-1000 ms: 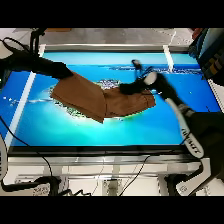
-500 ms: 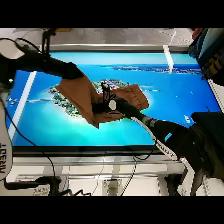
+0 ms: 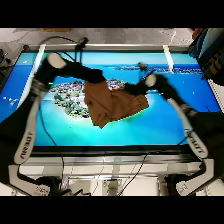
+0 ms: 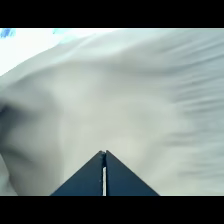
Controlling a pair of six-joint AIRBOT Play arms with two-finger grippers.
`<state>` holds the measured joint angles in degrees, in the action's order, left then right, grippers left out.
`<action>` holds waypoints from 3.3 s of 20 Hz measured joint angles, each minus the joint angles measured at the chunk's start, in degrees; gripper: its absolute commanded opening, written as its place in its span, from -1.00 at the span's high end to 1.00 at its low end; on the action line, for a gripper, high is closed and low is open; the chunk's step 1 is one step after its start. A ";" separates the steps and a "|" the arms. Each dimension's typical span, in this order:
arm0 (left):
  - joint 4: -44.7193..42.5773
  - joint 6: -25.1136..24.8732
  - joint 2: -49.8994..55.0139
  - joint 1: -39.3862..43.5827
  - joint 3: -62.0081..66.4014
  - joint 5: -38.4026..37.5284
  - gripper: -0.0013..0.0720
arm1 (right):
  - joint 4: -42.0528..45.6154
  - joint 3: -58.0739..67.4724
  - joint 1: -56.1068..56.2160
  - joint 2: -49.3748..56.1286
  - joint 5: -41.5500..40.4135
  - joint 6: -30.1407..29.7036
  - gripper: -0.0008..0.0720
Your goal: Fold the clothes and pants, and hang the long-sleeved shirts on hangers.
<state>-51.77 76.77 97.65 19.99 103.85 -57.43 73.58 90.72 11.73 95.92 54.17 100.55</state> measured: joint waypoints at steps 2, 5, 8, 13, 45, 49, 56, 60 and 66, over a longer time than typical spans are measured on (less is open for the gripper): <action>0.04 0.74 3.56 4.11 -0.02 7.80 0.94 | 0.61 0.02 -5.11 -3.39 1.77 -0.96 0.91; 0.22 1.11 8.72 10.03 -0.02 19.06 0.94 | 1.16 0.00 -11.32 -6.73 3.87 -2.67 0.91; 0.20 3.21 13.00 14.47 -0.04 29.68 0.72 | 1.40 0.00 -14.73 -7.93 5.18 -3.54 0.90; 0.15 6.64 14.97 17.77 0.00 36.83 -0.77 | 1.64 0.00 -16.52 -8.52 3.54 -4.63 0.91; -34.99 10.19 -0.57 -3.43 0.00 -8.24 0.93 | 15.69 1.36 12.24 11.61 -16.72 -8.74 0.90; -35.15 10.25 -0.76 -3.63 0.00 -8.41 0.93 | 22.91 1.86 12.26 12.20 -11.82 -5.99 0.91; -35.19 10.25 -0.83 -3.67 0.00 -10.03 0.93 | 27.32 2.78 7.85 9.57 3.21 -4.66 0.91; -35.19 10.25 -0.83 -3.67 0.00 -10.73 0.93 | 27.47 2.84 4.09 7.26 13.38 -4.33 0.91; -35.19 10.25 -0.83 -3.67 0.00 -11.02 0.93 | 27.32 2.84 0.83 5.29 30.53 -8.70 -0.73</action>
<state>-86.96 87.02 96.82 16.32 103.85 -68.45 100.90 93.56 12.56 101.21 84.71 91.85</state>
